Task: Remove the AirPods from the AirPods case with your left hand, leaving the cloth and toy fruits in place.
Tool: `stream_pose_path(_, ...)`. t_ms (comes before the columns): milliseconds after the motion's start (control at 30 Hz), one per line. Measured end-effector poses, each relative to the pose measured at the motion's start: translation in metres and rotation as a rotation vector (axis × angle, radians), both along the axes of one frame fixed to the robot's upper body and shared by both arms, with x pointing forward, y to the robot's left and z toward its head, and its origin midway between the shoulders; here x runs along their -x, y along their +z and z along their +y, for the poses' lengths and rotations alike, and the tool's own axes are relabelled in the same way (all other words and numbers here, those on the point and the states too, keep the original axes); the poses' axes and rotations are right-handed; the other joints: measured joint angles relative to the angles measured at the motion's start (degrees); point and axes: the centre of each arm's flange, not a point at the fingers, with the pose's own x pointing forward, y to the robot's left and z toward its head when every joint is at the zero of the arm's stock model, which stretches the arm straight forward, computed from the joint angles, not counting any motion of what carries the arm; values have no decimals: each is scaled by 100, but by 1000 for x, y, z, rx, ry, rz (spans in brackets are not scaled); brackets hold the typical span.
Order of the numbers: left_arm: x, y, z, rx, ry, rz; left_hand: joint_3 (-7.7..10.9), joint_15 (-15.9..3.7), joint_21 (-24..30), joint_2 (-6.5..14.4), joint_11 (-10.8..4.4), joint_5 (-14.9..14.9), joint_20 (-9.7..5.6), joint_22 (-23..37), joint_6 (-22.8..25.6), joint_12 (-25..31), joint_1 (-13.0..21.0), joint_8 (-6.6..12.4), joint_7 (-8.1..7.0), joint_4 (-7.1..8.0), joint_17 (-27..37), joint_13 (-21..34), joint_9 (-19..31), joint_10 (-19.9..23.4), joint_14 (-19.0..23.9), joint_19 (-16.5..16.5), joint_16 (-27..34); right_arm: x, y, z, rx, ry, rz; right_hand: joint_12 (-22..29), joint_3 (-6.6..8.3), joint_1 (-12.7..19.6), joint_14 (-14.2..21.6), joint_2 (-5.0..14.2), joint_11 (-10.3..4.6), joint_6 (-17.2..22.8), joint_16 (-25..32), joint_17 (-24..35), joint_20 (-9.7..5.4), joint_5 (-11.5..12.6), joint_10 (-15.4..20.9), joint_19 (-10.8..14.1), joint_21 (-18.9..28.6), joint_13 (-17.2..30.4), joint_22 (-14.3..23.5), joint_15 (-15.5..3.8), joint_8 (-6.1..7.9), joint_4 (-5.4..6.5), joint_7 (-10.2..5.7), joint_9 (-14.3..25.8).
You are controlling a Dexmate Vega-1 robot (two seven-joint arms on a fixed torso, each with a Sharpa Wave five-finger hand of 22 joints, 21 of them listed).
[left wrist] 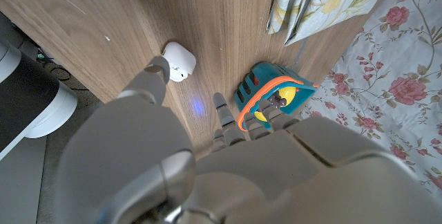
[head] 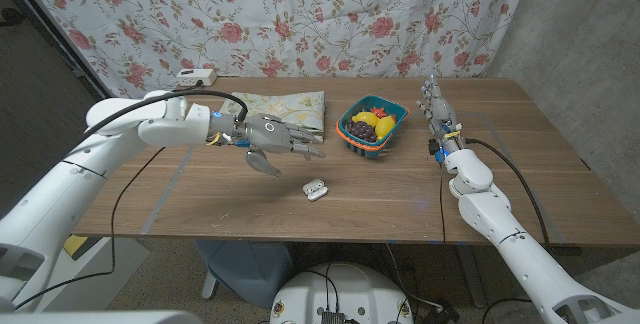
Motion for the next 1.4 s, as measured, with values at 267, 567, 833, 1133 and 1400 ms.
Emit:
stream_pose_path(267, -3, -3, -2, -6, 16, -2, 0, 51, 0, 0, 3, 0, 22, 0, 0, 0, 0, -67, 0, 0, 0, 0, 0, -3, -18, -22, 0, -1, -2, 1, -2, 0, 5, 0, 0, 0, 0, 0, 0, 0, 0, 0, 0, 0, 0, 0, 0, 0, 0, 0, 0, 0, 0, 0)
stream_pose_path(567, -9, -8, -2, -13, 45, -3, 24, 48, 0, 0, -9, 0, 21, 0, -21, 0, 0, -67, 21, 24, 1, -1, 0, -52, -16, -22, 0, -1, -4, 1, -8, -3, 4, 0, 0, 0, 0, 0, 0, 0, 0, 0, 0, 0, 0, 0, 0, 0, 0, 0, 0, 0, 0, 0)
stream_pose_path(833, -14, -17, -3, -16, 48, 7, 48, 48, 0, 91, -9, 0, 21, 0, 1, 0, 91, -67, 42, -1, 1, -1, 0, -52, -16, -22, 0, -1, -5, 2, -12, -7, 2, 0, 0, 0, 0, 0, 0, 0, 0, 0, 0, 0, 0, 0, 0, 0, 0, 0, 0, 0, 0, 0)
stream_pose_path(1133, -19, -20, -5, 15, 30, -7, 48, 48, 0, 115, -9, 0, 21, 1, 1, 0, 114, -67, 42, -1, -4, -1, 0, -51, -16, -22, 0, 2, -6, 2, -14, -11, -1, 0, 0, 0, -1, 0, 0, 0, 0, 0, 0, 0, 0, 0, 0, 0, 0, 1, 0, 0, 0, 0)
stream_pose_path(1400, -22, -27, -6, 15, 24, 3, 48, 48, 0, 115, -9, 0, 21, 1, 0, 0, 114, -66, 42, -1, -27, -1, 0, -51, -16, -22, 0, 3, -5, 1, -13, -15, -3, 0, 0, 0, -1, 0, 0, 0, 0, 0, 0, 0, 0, 0, 0, 0, 0, 1, 0, 0, 0, 0)
